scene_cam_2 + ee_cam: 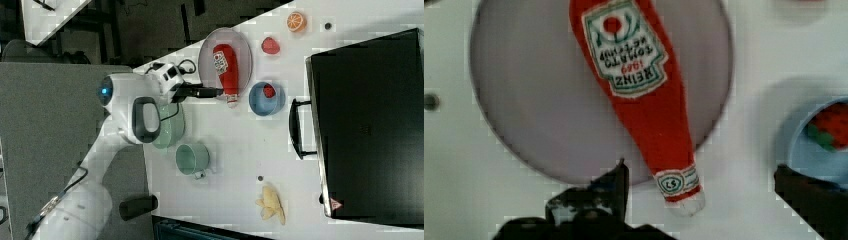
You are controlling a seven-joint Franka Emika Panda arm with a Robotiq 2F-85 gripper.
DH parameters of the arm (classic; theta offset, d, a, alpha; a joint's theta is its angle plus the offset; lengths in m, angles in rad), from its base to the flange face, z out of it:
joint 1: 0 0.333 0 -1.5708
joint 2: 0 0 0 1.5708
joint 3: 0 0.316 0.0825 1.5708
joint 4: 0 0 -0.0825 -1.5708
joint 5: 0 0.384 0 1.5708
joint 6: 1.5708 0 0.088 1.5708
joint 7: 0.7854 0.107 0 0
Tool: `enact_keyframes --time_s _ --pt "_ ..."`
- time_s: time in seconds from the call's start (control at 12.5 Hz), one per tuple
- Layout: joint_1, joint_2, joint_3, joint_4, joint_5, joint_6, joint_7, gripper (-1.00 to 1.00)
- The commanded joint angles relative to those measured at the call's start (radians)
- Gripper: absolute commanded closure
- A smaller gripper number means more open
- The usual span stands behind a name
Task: Pick ketchup from plate and place it on table.
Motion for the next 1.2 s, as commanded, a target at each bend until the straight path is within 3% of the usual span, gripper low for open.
enact_keyframes --time_s 0.08,0.4,0.64,1.2 --pt "0.013 0.055 0.006 0.09 -0.017 0.053 -0.168 -1.0" --pt "0.018 0.181 0.005 0.179 -0.037 0.053 -0.17 -1.0" --pt "0.018 0.227 0.0 0.189 -0.122 0.07 -0.171 -1.0" --pt "0.021 0.303 0.001 0.191 -0.123 0.223 -0.171 -1.0"
